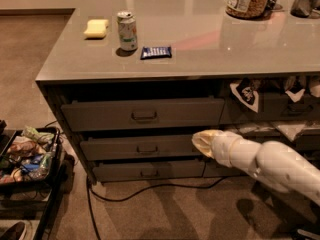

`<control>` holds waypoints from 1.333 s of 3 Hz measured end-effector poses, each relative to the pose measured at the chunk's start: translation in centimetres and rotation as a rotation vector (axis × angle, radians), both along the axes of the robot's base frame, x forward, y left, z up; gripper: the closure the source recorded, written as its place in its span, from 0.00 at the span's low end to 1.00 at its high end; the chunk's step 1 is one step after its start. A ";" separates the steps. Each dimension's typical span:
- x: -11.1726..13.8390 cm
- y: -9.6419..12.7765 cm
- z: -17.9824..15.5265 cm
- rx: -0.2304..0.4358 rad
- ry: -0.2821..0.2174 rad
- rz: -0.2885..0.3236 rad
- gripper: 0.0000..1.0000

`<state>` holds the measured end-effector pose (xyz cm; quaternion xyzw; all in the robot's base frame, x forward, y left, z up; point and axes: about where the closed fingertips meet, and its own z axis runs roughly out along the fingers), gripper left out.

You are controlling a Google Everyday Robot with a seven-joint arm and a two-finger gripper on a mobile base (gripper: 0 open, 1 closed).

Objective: Close top drawer

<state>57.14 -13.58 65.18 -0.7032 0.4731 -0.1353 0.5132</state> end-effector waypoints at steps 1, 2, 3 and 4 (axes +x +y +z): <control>-4.2 -1.9 2.0 -0.019 -0.070 -0.107 1.00; -8.3 -2.6 3.4 -0.036 -0.142 -0.214 1.00; -9.8 -5.3 4.0 -0.038 -0.161 -0.294 1.00; -9.8 -5.3 4.0 -0.038 -0.160 -0.294 0.82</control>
Offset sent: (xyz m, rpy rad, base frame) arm -0.1527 -0.0766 0.0550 -0.0598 -0.2436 -0.4433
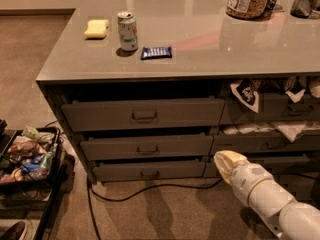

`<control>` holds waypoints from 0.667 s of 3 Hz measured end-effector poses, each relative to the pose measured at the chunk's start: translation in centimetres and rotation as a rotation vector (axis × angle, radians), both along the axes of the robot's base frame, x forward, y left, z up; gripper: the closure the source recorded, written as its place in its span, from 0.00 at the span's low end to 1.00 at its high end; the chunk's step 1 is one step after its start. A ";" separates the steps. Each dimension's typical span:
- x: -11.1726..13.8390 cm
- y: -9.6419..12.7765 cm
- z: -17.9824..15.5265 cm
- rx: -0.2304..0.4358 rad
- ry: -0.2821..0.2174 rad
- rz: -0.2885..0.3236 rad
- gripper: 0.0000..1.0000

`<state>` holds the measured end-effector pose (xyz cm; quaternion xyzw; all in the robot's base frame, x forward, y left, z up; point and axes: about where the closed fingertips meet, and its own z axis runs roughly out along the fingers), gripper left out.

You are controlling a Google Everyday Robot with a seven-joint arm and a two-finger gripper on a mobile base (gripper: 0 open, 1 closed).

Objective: Close top drawer

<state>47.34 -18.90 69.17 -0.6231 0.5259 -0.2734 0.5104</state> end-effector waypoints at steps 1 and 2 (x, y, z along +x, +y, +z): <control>0.0 0.0 0.0 0.000 0.000 0.000 0.59; 0.0 0.0 0.0 0.000 0.000 0.000 0.36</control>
Offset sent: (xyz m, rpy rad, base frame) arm 0.0000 0.0000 0.0000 0.0000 0.0000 0.0000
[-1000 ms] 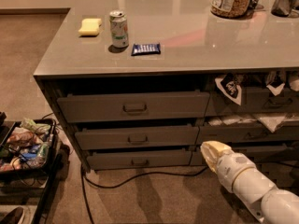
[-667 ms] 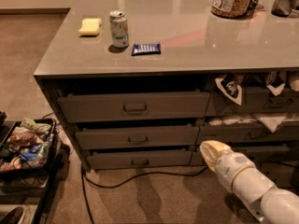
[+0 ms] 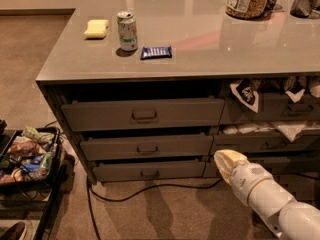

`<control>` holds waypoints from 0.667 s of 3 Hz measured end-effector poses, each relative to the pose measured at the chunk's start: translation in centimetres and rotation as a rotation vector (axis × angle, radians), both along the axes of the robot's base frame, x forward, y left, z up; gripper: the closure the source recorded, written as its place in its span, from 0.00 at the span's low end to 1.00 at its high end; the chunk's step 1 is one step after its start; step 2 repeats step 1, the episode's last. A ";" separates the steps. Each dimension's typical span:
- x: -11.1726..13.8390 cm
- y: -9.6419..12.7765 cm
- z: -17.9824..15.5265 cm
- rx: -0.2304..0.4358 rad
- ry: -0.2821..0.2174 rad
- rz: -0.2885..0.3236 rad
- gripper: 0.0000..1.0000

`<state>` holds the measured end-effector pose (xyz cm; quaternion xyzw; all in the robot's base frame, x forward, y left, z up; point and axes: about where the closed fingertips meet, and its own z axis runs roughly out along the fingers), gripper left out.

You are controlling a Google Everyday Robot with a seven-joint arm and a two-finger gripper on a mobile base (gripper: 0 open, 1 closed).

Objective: Close top drawer

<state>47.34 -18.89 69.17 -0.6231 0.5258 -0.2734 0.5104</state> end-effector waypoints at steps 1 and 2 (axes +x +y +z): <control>0.0 0.0 0.0 0.000 0.000 0.000 0.12; 0.0 0.0 0.0 0.000 0.000 0.000 0.12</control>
Offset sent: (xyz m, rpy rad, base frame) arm 0.0000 0.0000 0.0000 0.0000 0.0000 0.0000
